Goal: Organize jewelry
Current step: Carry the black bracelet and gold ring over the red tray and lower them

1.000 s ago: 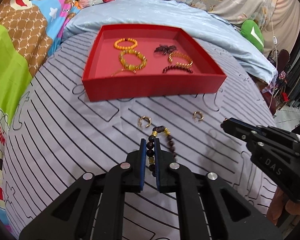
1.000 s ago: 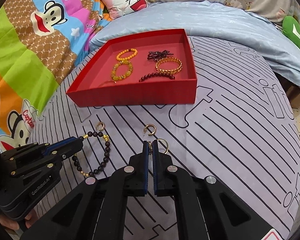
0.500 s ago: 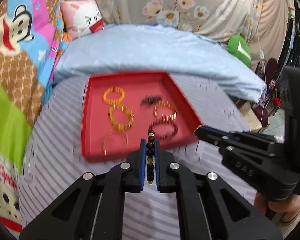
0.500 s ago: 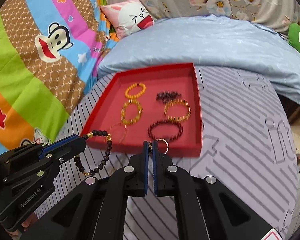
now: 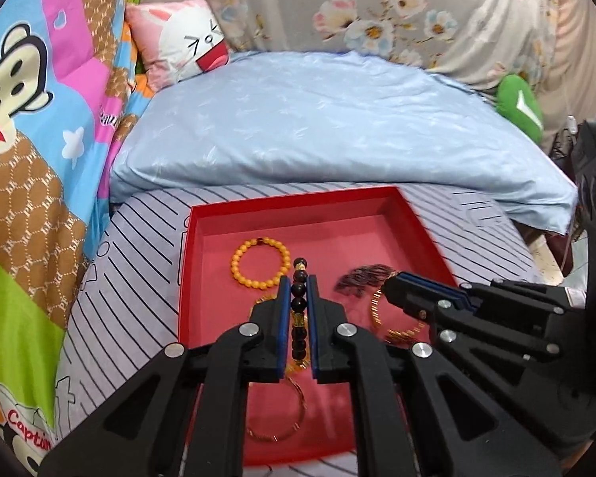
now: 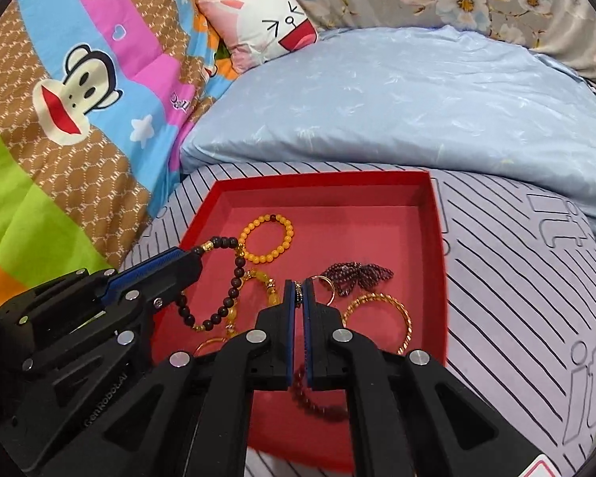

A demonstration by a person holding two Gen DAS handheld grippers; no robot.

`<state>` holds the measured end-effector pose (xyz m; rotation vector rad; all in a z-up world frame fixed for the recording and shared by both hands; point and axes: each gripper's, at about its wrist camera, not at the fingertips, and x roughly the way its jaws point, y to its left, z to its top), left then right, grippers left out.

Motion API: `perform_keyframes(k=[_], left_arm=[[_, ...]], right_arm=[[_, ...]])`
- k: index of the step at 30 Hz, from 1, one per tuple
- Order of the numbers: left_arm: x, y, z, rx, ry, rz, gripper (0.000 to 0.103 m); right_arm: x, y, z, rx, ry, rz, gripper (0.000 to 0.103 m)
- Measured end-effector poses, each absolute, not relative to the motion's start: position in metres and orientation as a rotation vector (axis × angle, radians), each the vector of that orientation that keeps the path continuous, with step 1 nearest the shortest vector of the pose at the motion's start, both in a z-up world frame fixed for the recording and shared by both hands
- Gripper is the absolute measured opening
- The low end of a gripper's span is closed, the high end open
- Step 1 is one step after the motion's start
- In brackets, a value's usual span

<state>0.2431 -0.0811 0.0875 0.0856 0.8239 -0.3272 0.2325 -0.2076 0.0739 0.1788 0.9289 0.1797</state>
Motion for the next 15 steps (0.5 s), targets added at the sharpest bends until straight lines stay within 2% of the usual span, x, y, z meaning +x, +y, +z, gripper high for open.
perform_keyframes(k=[11, 14, 15], left_arm=[[0.276, -0.076, 0.056, 0.075, 0.876, -0.280, 0.008], [0.276, -0.076, 0.053, 0.068, 0.880, -0.266, 0.008], [0.274, -0.075, 0.053, 0.070, 0.877, -0.258, 0.016]], right_arm=[[0.261, -0.202, 0.045, 0.206, 0.982, 0.184, 0.004], [0.262, -0.202, 0.045, 0.200, 0.976, 0.172, 0.012], [0.261, -0.202, 0.045, 0.196, 0.976, 0.167, 0.015]])
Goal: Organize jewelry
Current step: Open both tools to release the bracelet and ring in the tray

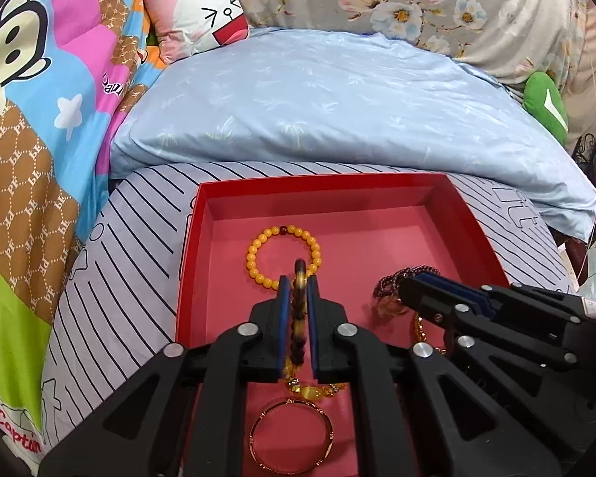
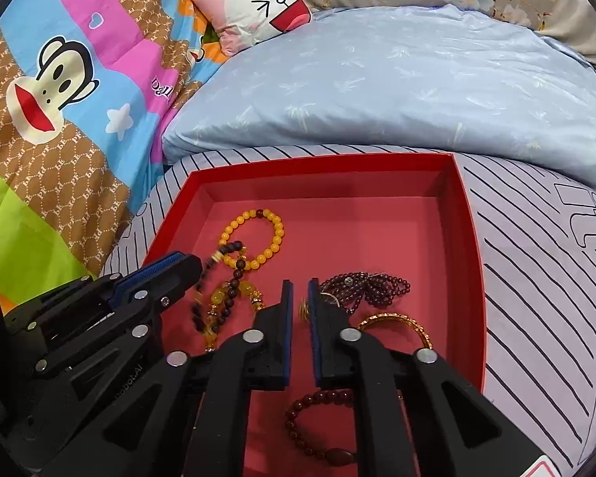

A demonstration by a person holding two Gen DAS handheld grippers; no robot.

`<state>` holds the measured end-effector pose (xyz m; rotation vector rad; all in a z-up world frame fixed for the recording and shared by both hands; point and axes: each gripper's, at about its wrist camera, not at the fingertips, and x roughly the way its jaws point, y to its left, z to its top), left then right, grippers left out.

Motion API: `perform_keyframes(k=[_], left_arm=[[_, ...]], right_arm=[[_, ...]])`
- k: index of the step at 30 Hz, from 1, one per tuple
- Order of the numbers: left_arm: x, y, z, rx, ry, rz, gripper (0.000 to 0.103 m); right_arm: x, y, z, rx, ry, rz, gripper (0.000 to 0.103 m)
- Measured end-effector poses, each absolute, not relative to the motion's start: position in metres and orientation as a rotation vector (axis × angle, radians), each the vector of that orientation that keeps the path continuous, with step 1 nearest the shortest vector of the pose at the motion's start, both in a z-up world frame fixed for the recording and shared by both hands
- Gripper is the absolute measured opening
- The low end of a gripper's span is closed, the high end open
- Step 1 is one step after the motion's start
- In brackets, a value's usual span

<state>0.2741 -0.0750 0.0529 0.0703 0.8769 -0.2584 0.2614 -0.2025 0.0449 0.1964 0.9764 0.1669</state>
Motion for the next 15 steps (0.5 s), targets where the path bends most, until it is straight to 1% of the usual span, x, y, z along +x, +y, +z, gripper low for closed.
perform_keyframes(k=[1, 2, 3, 6, 10, 11, 14, 15], left_arm=[[0.273, -0.075, 0.053, 0.078, 0.873, -0.249, 0.022], [0.270, -0.074, 0.055, 0.088, 0.864, -0.235, 0.034], [0.267, -0.072, 0.056, 0.097, 0.855, -0.220, 0.038], [0.259, -0.067, 0.060, 0.106, 0.847, -0.215, 0.038], [0.242, -0.062, 0.065, 0.120, 0.838, -0.200, 0.039], [0.238, -0.062, 0.066, 0.122, 0.838, -0.198, 0.040], [0.222, -0.059, 0.069, 0.114, 0.833, -0.186, 0.050], [0.217, -0.058, 0.070, 0.115, 0.826, -0.182, 0.051]], right_arm=[[0.260, -0.204, 0.046, 0.195, 0.974, 0.164, 0.017], [0.259, -0.205, 0.047, 0.194, 0.971, 0.161, 0.020], [0.257, -0.206, 0.049, 0.193, 0.967, 0.157, 0.022], [0.247, -0.211, 0.057, 0.194, 0.948, 0.152, 0.027], [0.225, -0.218, 0.068, 0.191, 0.922, 0.137, 0.029], [0.220, -0.219, 0.071, 0.189, 0.918, 0.134, 0.030], [0.201, -0.219, 0.077, 0.174, 0.907, 0.122, 0.031], [0.194, -0.219, 0.079, 0.169, 0.904, 0.120, 0.032]])
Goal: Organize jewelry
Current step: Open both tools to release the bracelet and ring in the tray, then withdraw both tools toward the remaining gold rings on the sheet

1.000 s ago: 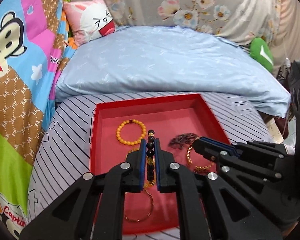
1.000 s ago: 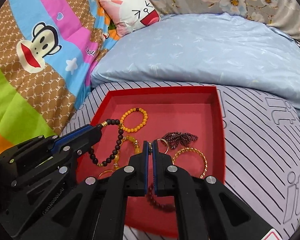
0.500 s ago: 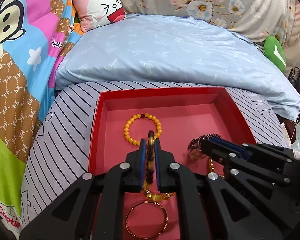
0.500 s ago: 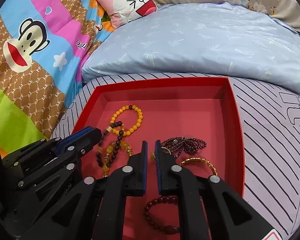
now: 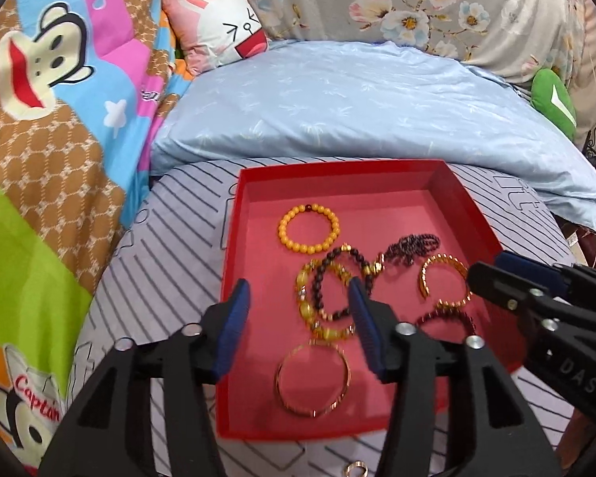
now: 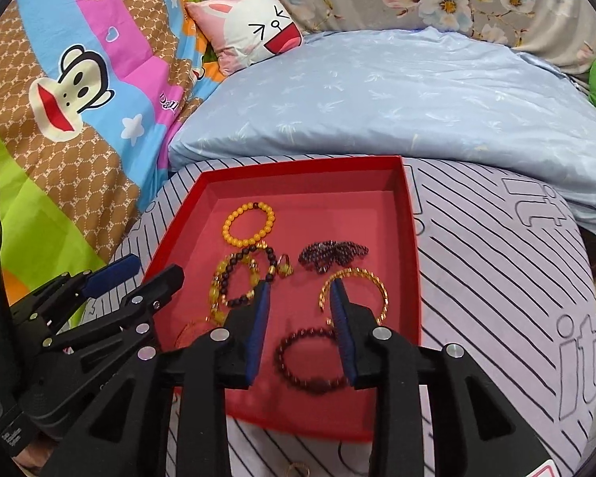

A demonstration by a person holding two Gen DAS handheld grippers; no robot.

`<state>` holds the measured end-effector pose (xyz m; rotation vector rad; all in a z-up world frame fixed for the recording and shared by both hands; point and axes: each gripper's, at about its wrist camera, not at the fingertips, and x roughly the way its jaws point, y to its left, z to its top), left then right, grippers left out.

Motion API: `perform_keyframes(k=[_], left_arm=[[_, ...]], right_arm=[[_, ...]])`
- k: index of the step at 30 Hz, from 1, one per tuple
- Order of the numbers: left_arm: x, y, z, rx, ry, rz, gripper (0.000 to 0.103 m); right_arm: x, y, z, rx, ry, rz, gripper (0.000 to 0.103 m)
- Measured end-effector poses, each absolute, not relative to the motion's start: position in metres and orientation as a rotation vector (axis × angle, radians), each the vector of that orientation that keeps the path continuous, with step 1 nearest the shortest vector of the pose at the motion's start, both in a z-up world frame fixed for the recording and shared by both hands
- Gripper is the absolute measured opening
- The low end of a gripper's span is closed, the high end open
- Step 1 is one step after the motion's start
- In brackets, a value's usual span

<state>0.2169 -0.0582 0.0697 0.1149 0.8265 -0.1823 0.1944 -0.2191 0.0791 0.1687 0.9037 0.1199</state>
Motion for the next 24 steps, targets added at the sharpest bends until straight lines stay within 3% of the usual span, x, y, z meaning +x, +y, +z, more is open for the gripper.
perform_keyframes(k=[24], left_arm=[[0.111, -0.032, 0.060, 0.118, 0.848, -0.159, 0.051]], right_arm=[[0.075, -0.195, 0.067, 0.118, 0.931, 0.077, 0.035]])
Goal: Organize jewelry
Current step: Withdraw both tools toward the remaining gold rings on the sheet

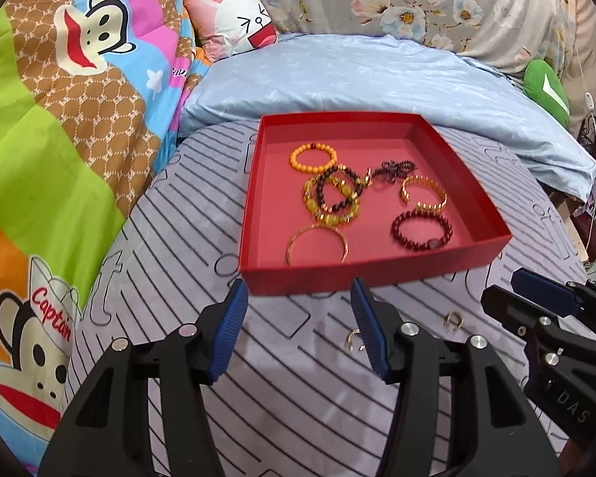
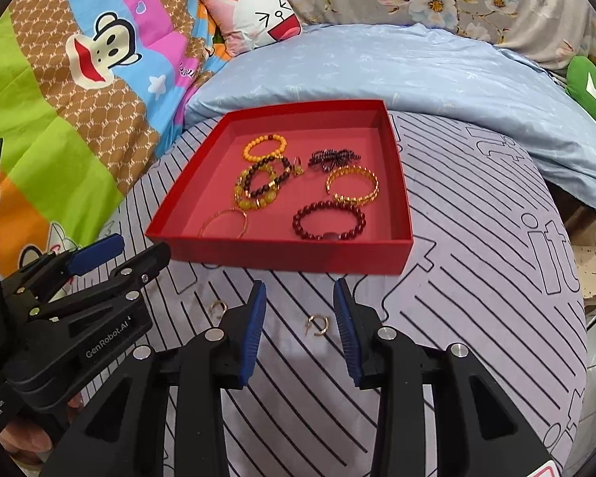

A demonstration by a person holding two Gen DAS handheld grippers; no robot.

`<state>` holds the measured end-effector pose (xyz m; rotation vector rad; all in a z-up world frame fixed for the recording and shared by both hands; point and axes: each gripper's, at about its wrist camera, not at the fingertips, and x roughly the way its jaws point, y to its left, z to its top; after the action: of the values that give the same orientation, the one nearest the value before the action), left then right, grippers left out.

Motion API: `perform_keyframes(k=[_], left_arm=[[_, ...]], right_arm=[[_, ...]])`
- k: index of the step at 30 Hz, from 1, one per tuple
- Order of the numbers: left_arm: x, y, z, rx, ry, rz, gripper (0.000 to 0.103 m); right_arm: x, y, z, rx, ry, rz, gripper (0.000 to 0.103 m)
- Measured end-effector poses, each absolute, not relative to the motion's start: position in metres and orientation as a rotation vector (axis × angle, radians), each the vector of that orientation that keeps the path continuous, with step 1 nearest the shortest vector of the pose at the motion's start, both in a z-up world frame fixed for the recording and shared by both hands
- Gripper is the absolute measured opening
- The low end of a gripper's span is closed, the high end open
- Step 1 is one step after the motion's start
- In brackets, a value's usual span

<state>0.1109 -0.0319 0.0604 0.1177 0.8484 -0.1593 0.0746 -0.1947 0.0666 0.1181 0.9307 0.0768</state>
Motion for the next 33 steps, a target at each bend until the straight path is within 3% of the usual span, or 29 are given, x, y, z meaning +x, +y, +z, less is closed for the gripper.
perform_keyframes(k=[19, 33], left_arm=[[0.088, -0.014, 0.011, 0.096, 0.957, -0.139, 0.052], [0.090, -0.016, 0.005, 0.090, 0.970, -0.148, 0.054]], right_arm=[[0.067, -0.195, 0.012, 0.115, 1.013, 0.055, 0.034], [0.080, -0.181, 0.000, 0.025, 0.994, 0.026, 0.033]])
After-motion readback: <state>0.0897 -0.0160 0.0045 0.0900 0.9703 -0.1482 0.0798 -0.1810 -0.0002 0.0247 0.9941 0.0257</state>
